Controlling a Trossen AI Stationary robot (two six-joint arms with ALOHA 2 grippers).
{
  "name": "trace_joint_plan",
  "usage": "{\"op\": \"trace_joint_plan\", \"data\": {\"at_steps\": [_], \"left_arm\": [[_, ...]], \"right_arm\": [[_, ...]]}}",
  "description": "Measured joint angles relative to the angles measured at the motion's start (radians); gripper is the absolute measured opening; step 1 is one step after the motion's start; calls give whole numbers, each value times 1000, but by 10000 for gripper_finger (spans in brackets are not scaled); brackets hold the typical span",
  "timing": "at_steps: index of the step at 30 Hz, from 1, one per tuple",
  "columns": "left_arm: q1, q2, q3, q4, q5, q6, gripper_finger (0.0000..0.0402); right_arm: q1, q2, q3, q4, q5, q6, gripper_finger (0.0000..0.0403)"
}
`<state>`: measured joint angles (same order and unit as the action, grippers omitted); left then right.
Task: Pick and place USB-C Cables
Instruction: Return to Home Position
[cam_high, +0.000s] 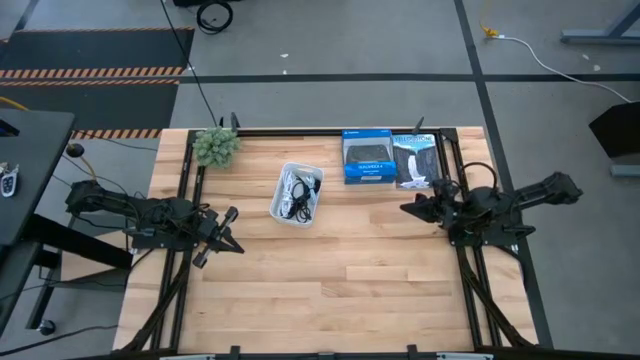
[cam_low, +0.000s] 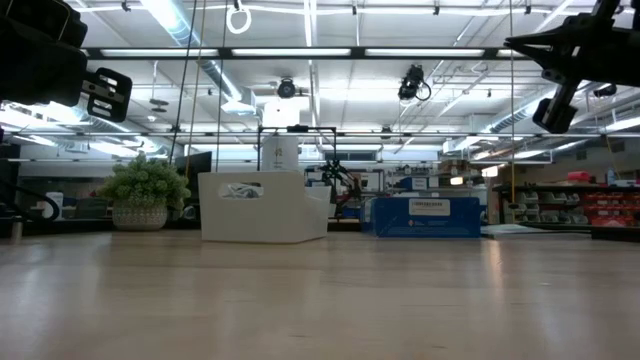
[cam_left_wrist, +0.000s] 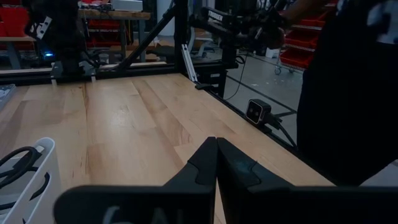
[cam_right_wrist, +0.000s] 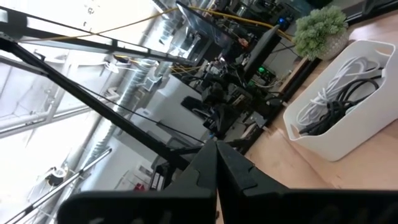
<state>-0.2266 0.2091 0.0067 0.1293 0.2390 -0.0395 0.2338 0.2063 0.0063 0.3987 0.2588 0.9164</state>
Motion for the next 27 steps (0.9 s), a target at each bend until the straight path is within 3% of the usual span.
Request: {"op": "trace_joint_plan", "data": {"at_steps": [10,27], "left_arm": [[0,0,0,0,0,0,11],[0,0,0,-1,0,0,11]], "right_arm": [[-3,-205,0,-187,10,0,3],[-8,-203,0,-282,22,-45,3]]}}
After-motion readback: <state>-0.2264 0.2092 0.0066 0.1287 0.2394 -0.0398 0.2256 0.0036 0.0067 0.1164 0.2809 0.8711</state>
